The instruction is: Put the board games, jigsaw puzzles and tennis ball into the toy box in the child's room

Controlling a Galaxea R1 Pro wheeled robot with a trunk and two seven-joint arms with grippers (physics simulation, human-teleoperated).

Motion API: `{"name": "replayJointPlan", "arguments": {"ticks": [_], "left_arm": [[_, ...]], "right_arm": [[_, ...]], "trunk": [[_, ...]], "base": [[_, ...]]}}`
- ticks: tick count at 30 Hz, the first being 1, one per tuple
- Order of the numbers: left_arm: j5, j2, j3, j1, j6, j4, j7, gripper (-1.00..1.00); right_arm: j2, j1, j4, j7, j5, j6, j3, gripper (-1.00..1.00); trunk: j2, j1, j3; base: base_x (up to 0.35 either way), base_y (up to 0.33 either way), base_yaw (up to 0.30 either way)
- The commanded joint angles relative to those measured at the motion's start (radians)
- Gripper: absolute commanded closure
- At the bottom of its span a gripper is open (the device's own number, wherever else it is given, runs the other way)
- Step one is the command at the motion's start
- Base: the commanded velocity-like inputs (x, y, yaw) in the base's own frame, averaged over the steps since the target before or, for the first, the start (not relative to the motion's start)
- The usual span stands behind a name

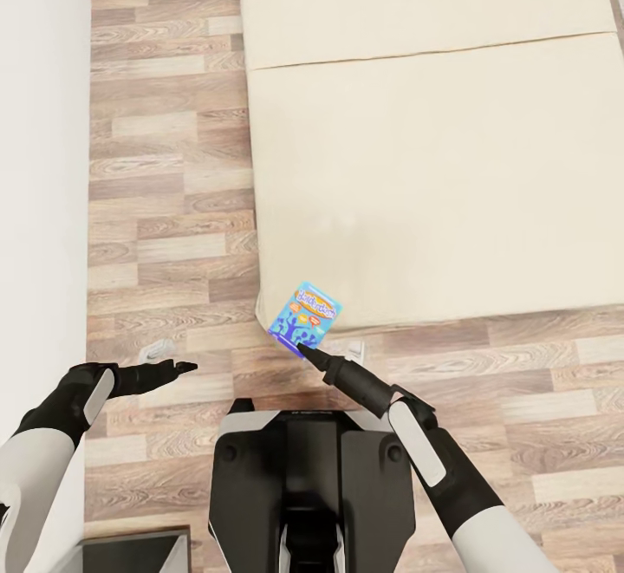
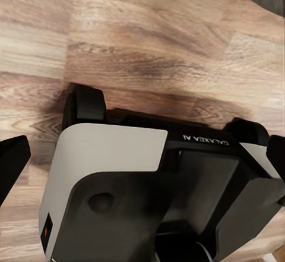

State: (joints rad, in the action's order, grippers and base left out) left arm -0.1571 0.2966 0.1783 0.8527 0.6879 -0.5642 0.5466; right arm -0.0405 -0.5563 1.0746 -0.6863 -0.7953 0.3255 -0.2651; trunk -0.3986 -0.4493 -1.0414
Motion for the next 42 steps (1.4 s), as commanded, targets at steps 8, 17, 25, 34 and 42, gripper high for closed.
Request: {"name": "replayJointPlan", "arguments": {"ticks": [8, 17, 25, 34, 42], "left_arm": [[-0.004, 0.0, 0.003, 0.0, 0.009, 0.0, 0.002, -1.0], [-0.004, 0.001, 0.003, 0.0, 0.011, 0.0, 0.003, -1.0], [-0.004, 0.001, 0.003, 0.0, 0.012, 0.0, 0.003, -1.0], [-0.004, 0.0, 0.003, 0.0, 0.012, 0.0, 0.003, -1.0], [-0.004, 0.0, 0.003, 0.0, 0.012, 0.0, 0.002, -1.0]], "right_arm": [[-0.003, 0.0, -0.001, 0.001, -0.01, 0.009, -0.001, 1.0], [-0.004, 0.0, -0.002, 0.002, -0.01, 0.009, -0.002, 1.0], [-0.003, 0.0, -0.001, 0.002, -0.01, 0.009, -0.003, 1.0], [-0.005, 0.0, -0.001, 0.002, -0.01, 0.009, -0.003, 1.0], [-0.004, 0.0, -0.001, 0.002, -0.01, 0.009, -0.003, 1.0]], "trunk": [[-0.001, -0.001, 0.012], [-0.001, -0.001, 0.027], [-0.001, -0.001, 0.041], [-0.001, -0.001, 0.055], [-0.001, -0.001, 0.069]], "base": [[0.0, 0.0, 0.0], [0.0, 0.0, 0.0], [0.0, 0.0, 0.0], [-0.001, 0.0, 0.0], [-0.045, 0.0, 0.0]]}}
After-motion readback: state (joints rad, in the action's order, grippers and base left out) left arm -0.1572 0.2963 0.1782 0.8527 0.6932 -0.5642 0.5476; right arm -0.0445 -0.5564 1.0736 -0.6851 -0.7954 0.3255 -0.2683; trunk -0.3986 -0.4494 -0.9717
